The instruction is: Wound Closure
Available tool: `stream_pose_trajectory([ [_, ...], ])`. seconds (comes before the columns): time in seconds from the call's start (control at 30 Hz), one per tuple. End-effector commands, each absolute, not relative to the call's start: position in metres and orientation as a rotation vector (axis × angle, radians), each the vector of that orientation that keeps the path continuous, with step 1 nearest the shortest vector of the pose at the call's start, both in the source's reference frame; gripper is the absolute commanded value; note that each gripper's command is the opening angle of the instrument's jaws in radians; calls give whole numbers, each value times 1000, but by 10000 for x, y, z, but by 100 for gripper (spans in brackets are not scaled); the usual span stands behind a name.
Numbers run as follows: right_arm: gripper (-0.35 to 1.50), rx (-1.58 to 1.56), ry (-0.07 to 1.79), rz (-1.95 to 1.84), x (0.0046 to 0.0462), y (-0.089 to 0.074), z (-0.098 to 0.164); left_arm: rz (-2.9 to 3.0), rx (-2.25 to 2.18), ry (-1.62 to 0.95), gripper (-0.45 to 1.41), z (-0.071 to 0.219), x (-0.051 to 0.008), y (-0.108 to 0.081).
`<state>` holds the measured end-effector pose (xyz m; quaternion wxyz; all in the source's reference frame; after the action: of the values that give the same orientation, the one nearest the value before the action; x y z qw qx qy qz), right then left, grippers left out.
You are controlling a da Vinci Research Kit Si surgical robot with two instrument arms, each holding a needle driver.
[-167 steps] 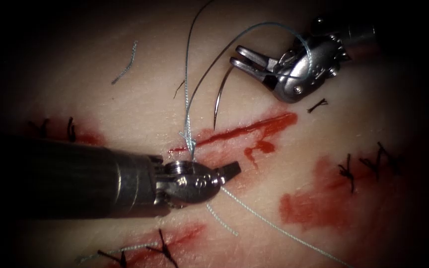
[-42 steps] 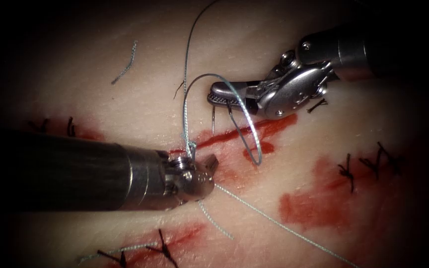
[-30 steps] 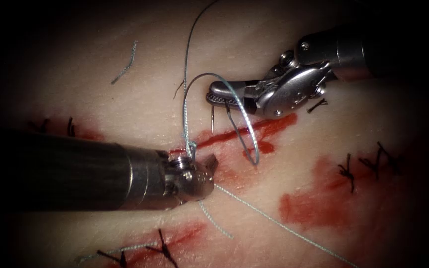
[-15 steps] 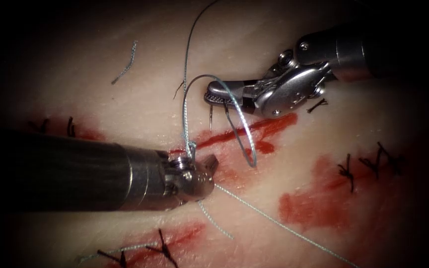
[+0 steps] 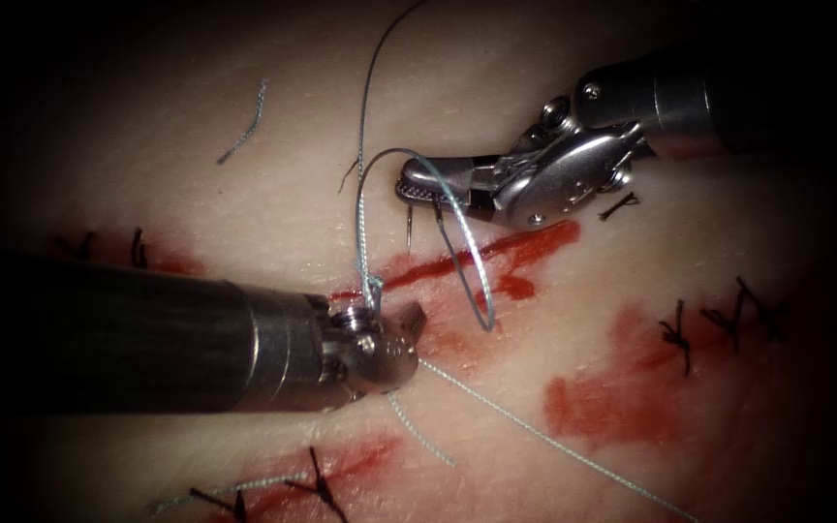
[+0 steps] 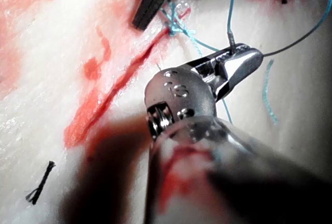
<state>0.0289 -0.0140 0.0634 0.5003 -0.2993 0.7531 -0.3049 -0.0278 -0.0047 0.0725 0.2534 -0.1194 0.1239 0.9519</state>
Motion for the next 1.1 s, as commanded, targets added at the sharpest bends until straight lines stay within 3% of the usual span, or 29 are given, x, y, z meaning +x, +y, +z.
stream_pose_trajectory([
  [0.03, -35, -725, 1823, -739, 298, -141, 638, 2588, -326, 335, -45, 730, -283, -50],
  [1.1, -35, -730, 1808, -756, 301, -161, 656, 2587, -328, 332, -45, 729, -283, -50],
])
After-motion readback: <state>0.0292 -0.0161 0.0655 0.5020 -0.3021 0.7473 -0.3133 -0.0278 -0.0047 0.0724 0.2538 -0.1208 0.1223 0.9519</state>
